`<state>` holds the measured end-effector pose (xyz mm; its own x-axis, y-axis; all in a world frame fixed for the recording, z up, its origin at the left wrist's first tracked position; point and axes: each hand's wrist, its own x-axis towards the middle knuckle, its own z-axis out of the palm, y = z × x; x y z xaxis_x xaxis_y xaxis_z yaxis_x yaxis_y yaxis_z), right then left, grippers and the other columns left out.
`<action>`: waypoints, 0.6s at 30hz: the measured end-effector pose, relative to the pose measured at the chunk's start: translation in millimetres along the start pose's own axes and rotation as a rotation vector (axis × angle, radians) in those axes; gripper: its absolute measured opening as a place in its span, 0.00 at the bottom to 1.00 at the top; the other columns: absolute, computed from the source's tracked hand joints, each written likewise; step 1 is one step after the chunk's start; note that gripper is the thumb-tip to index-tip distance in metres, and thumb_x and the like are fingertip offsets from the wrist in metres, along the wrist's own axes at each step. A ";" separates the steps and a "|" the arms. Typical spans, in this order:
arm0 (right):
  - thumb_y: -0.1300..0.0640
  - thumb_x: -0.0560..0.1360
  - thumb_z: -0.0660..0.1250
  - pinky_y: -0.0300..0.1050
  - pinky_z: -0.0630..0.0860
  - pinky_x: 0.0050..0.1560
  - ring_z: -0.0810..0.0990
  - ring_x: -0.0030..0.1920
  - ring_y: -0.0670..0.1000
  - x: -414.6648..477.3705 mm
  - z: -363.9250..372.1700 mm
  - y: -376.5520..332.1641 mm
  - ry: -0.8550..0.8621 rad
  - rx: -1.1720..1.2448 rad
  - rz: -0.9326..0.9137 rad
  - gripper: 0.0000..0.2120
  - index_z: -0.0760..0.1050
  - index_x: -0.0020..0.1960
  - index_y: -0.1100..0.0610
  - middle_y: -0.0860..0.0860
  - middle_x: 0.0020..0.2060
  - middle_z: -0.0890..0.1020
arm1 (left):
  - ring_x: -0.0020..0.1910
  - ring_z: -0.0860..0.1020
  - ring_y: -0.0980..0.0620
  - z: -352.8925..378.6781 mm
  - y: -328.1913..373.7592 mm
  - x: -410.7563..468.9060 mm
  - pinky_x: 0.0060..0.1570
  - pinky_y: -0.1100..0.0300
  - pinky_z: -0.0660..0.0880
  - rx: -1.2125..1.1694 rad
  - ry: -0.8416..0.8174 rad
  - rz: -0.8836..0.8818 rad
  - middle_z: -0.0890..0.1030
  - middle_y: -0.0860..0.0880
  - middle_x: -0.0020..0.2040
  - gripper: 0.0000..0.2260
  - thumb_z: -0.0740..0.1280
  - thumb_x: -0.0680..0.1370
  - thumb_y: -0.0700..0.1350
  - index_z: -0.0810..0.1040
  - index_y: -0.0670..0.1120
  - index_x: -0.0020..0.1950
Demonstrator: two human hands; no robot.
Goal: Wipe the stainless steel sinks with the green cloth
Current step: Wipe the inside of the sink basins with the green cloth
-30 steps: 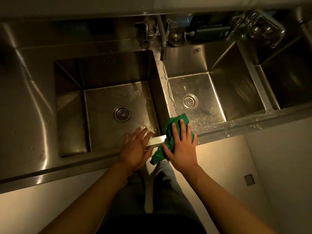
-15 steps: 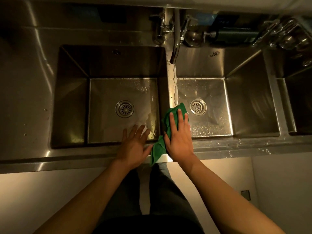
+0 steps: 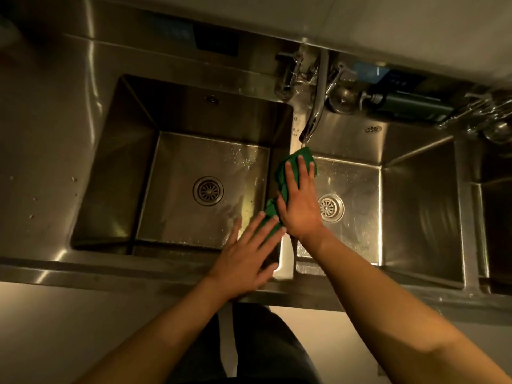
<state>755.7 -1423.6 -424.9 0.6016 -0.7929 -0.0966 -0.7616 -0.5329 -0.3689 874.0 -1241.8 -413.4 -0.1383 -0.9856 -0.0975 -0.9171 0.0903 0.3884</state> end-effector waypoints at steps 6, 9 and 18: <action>0.45 0.83 0.58 0.63 0.52 0.80 0.41 0.82 0.62 36.2 -11.2 22.3 -0.027 -0.067 -0.170 0.32 0.54 0.83 0.55 0.57 0.82 0.50 | 0.84 0.50 0.42 9.7 -5.6 34.5 0.78 0.33 0.55 0.154 -0.100 0.289 0.54 0.47 0.85 0.33 0.59 0.82 0.62 0.55 0.54 0.84; 0.45 0.83 0.57 0.64 0.55 0.79 0.42 0.82 0.61 50.2 -15.0 29.1 -0.030 -0.071 -0.199 0.31 0.56 0.82 0.55 0.57 0.82 0.52 | 0.84 0.47 0.42 11.9 -15.2 42.5 0.78 0.34 0.53 0.154 -0.133 0.313 0.53 0.47 0.85 0.33 0.59 0.82 0.63 0.54 0.55 0.84; 0.46 0.83 0.56 0.65 0.58 0.76 0.50 0.81 0.65 107.8 -29.1 45.5 -0.044 -0.040 -0.274 0.31 0.57 0.82 0.57 0.59 0.81 0.54 | 0.84 0.43 0.44 15.6 -26.8 53.9 0.79 0.34 0.50 0.145 -0.175 0.304 0.50 0.49 0.86 0.33 0.58 0.81 0.68 0.56 0.57 0.83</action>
<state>779.0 -1541.9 -425.1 0.7957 -0.6044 -0.0391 -0.5776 -0.7377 -0.3497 885.3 -1295.1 -443.4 -0.4626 -0.8724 -0.1579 -0.8661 0.4066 0.2908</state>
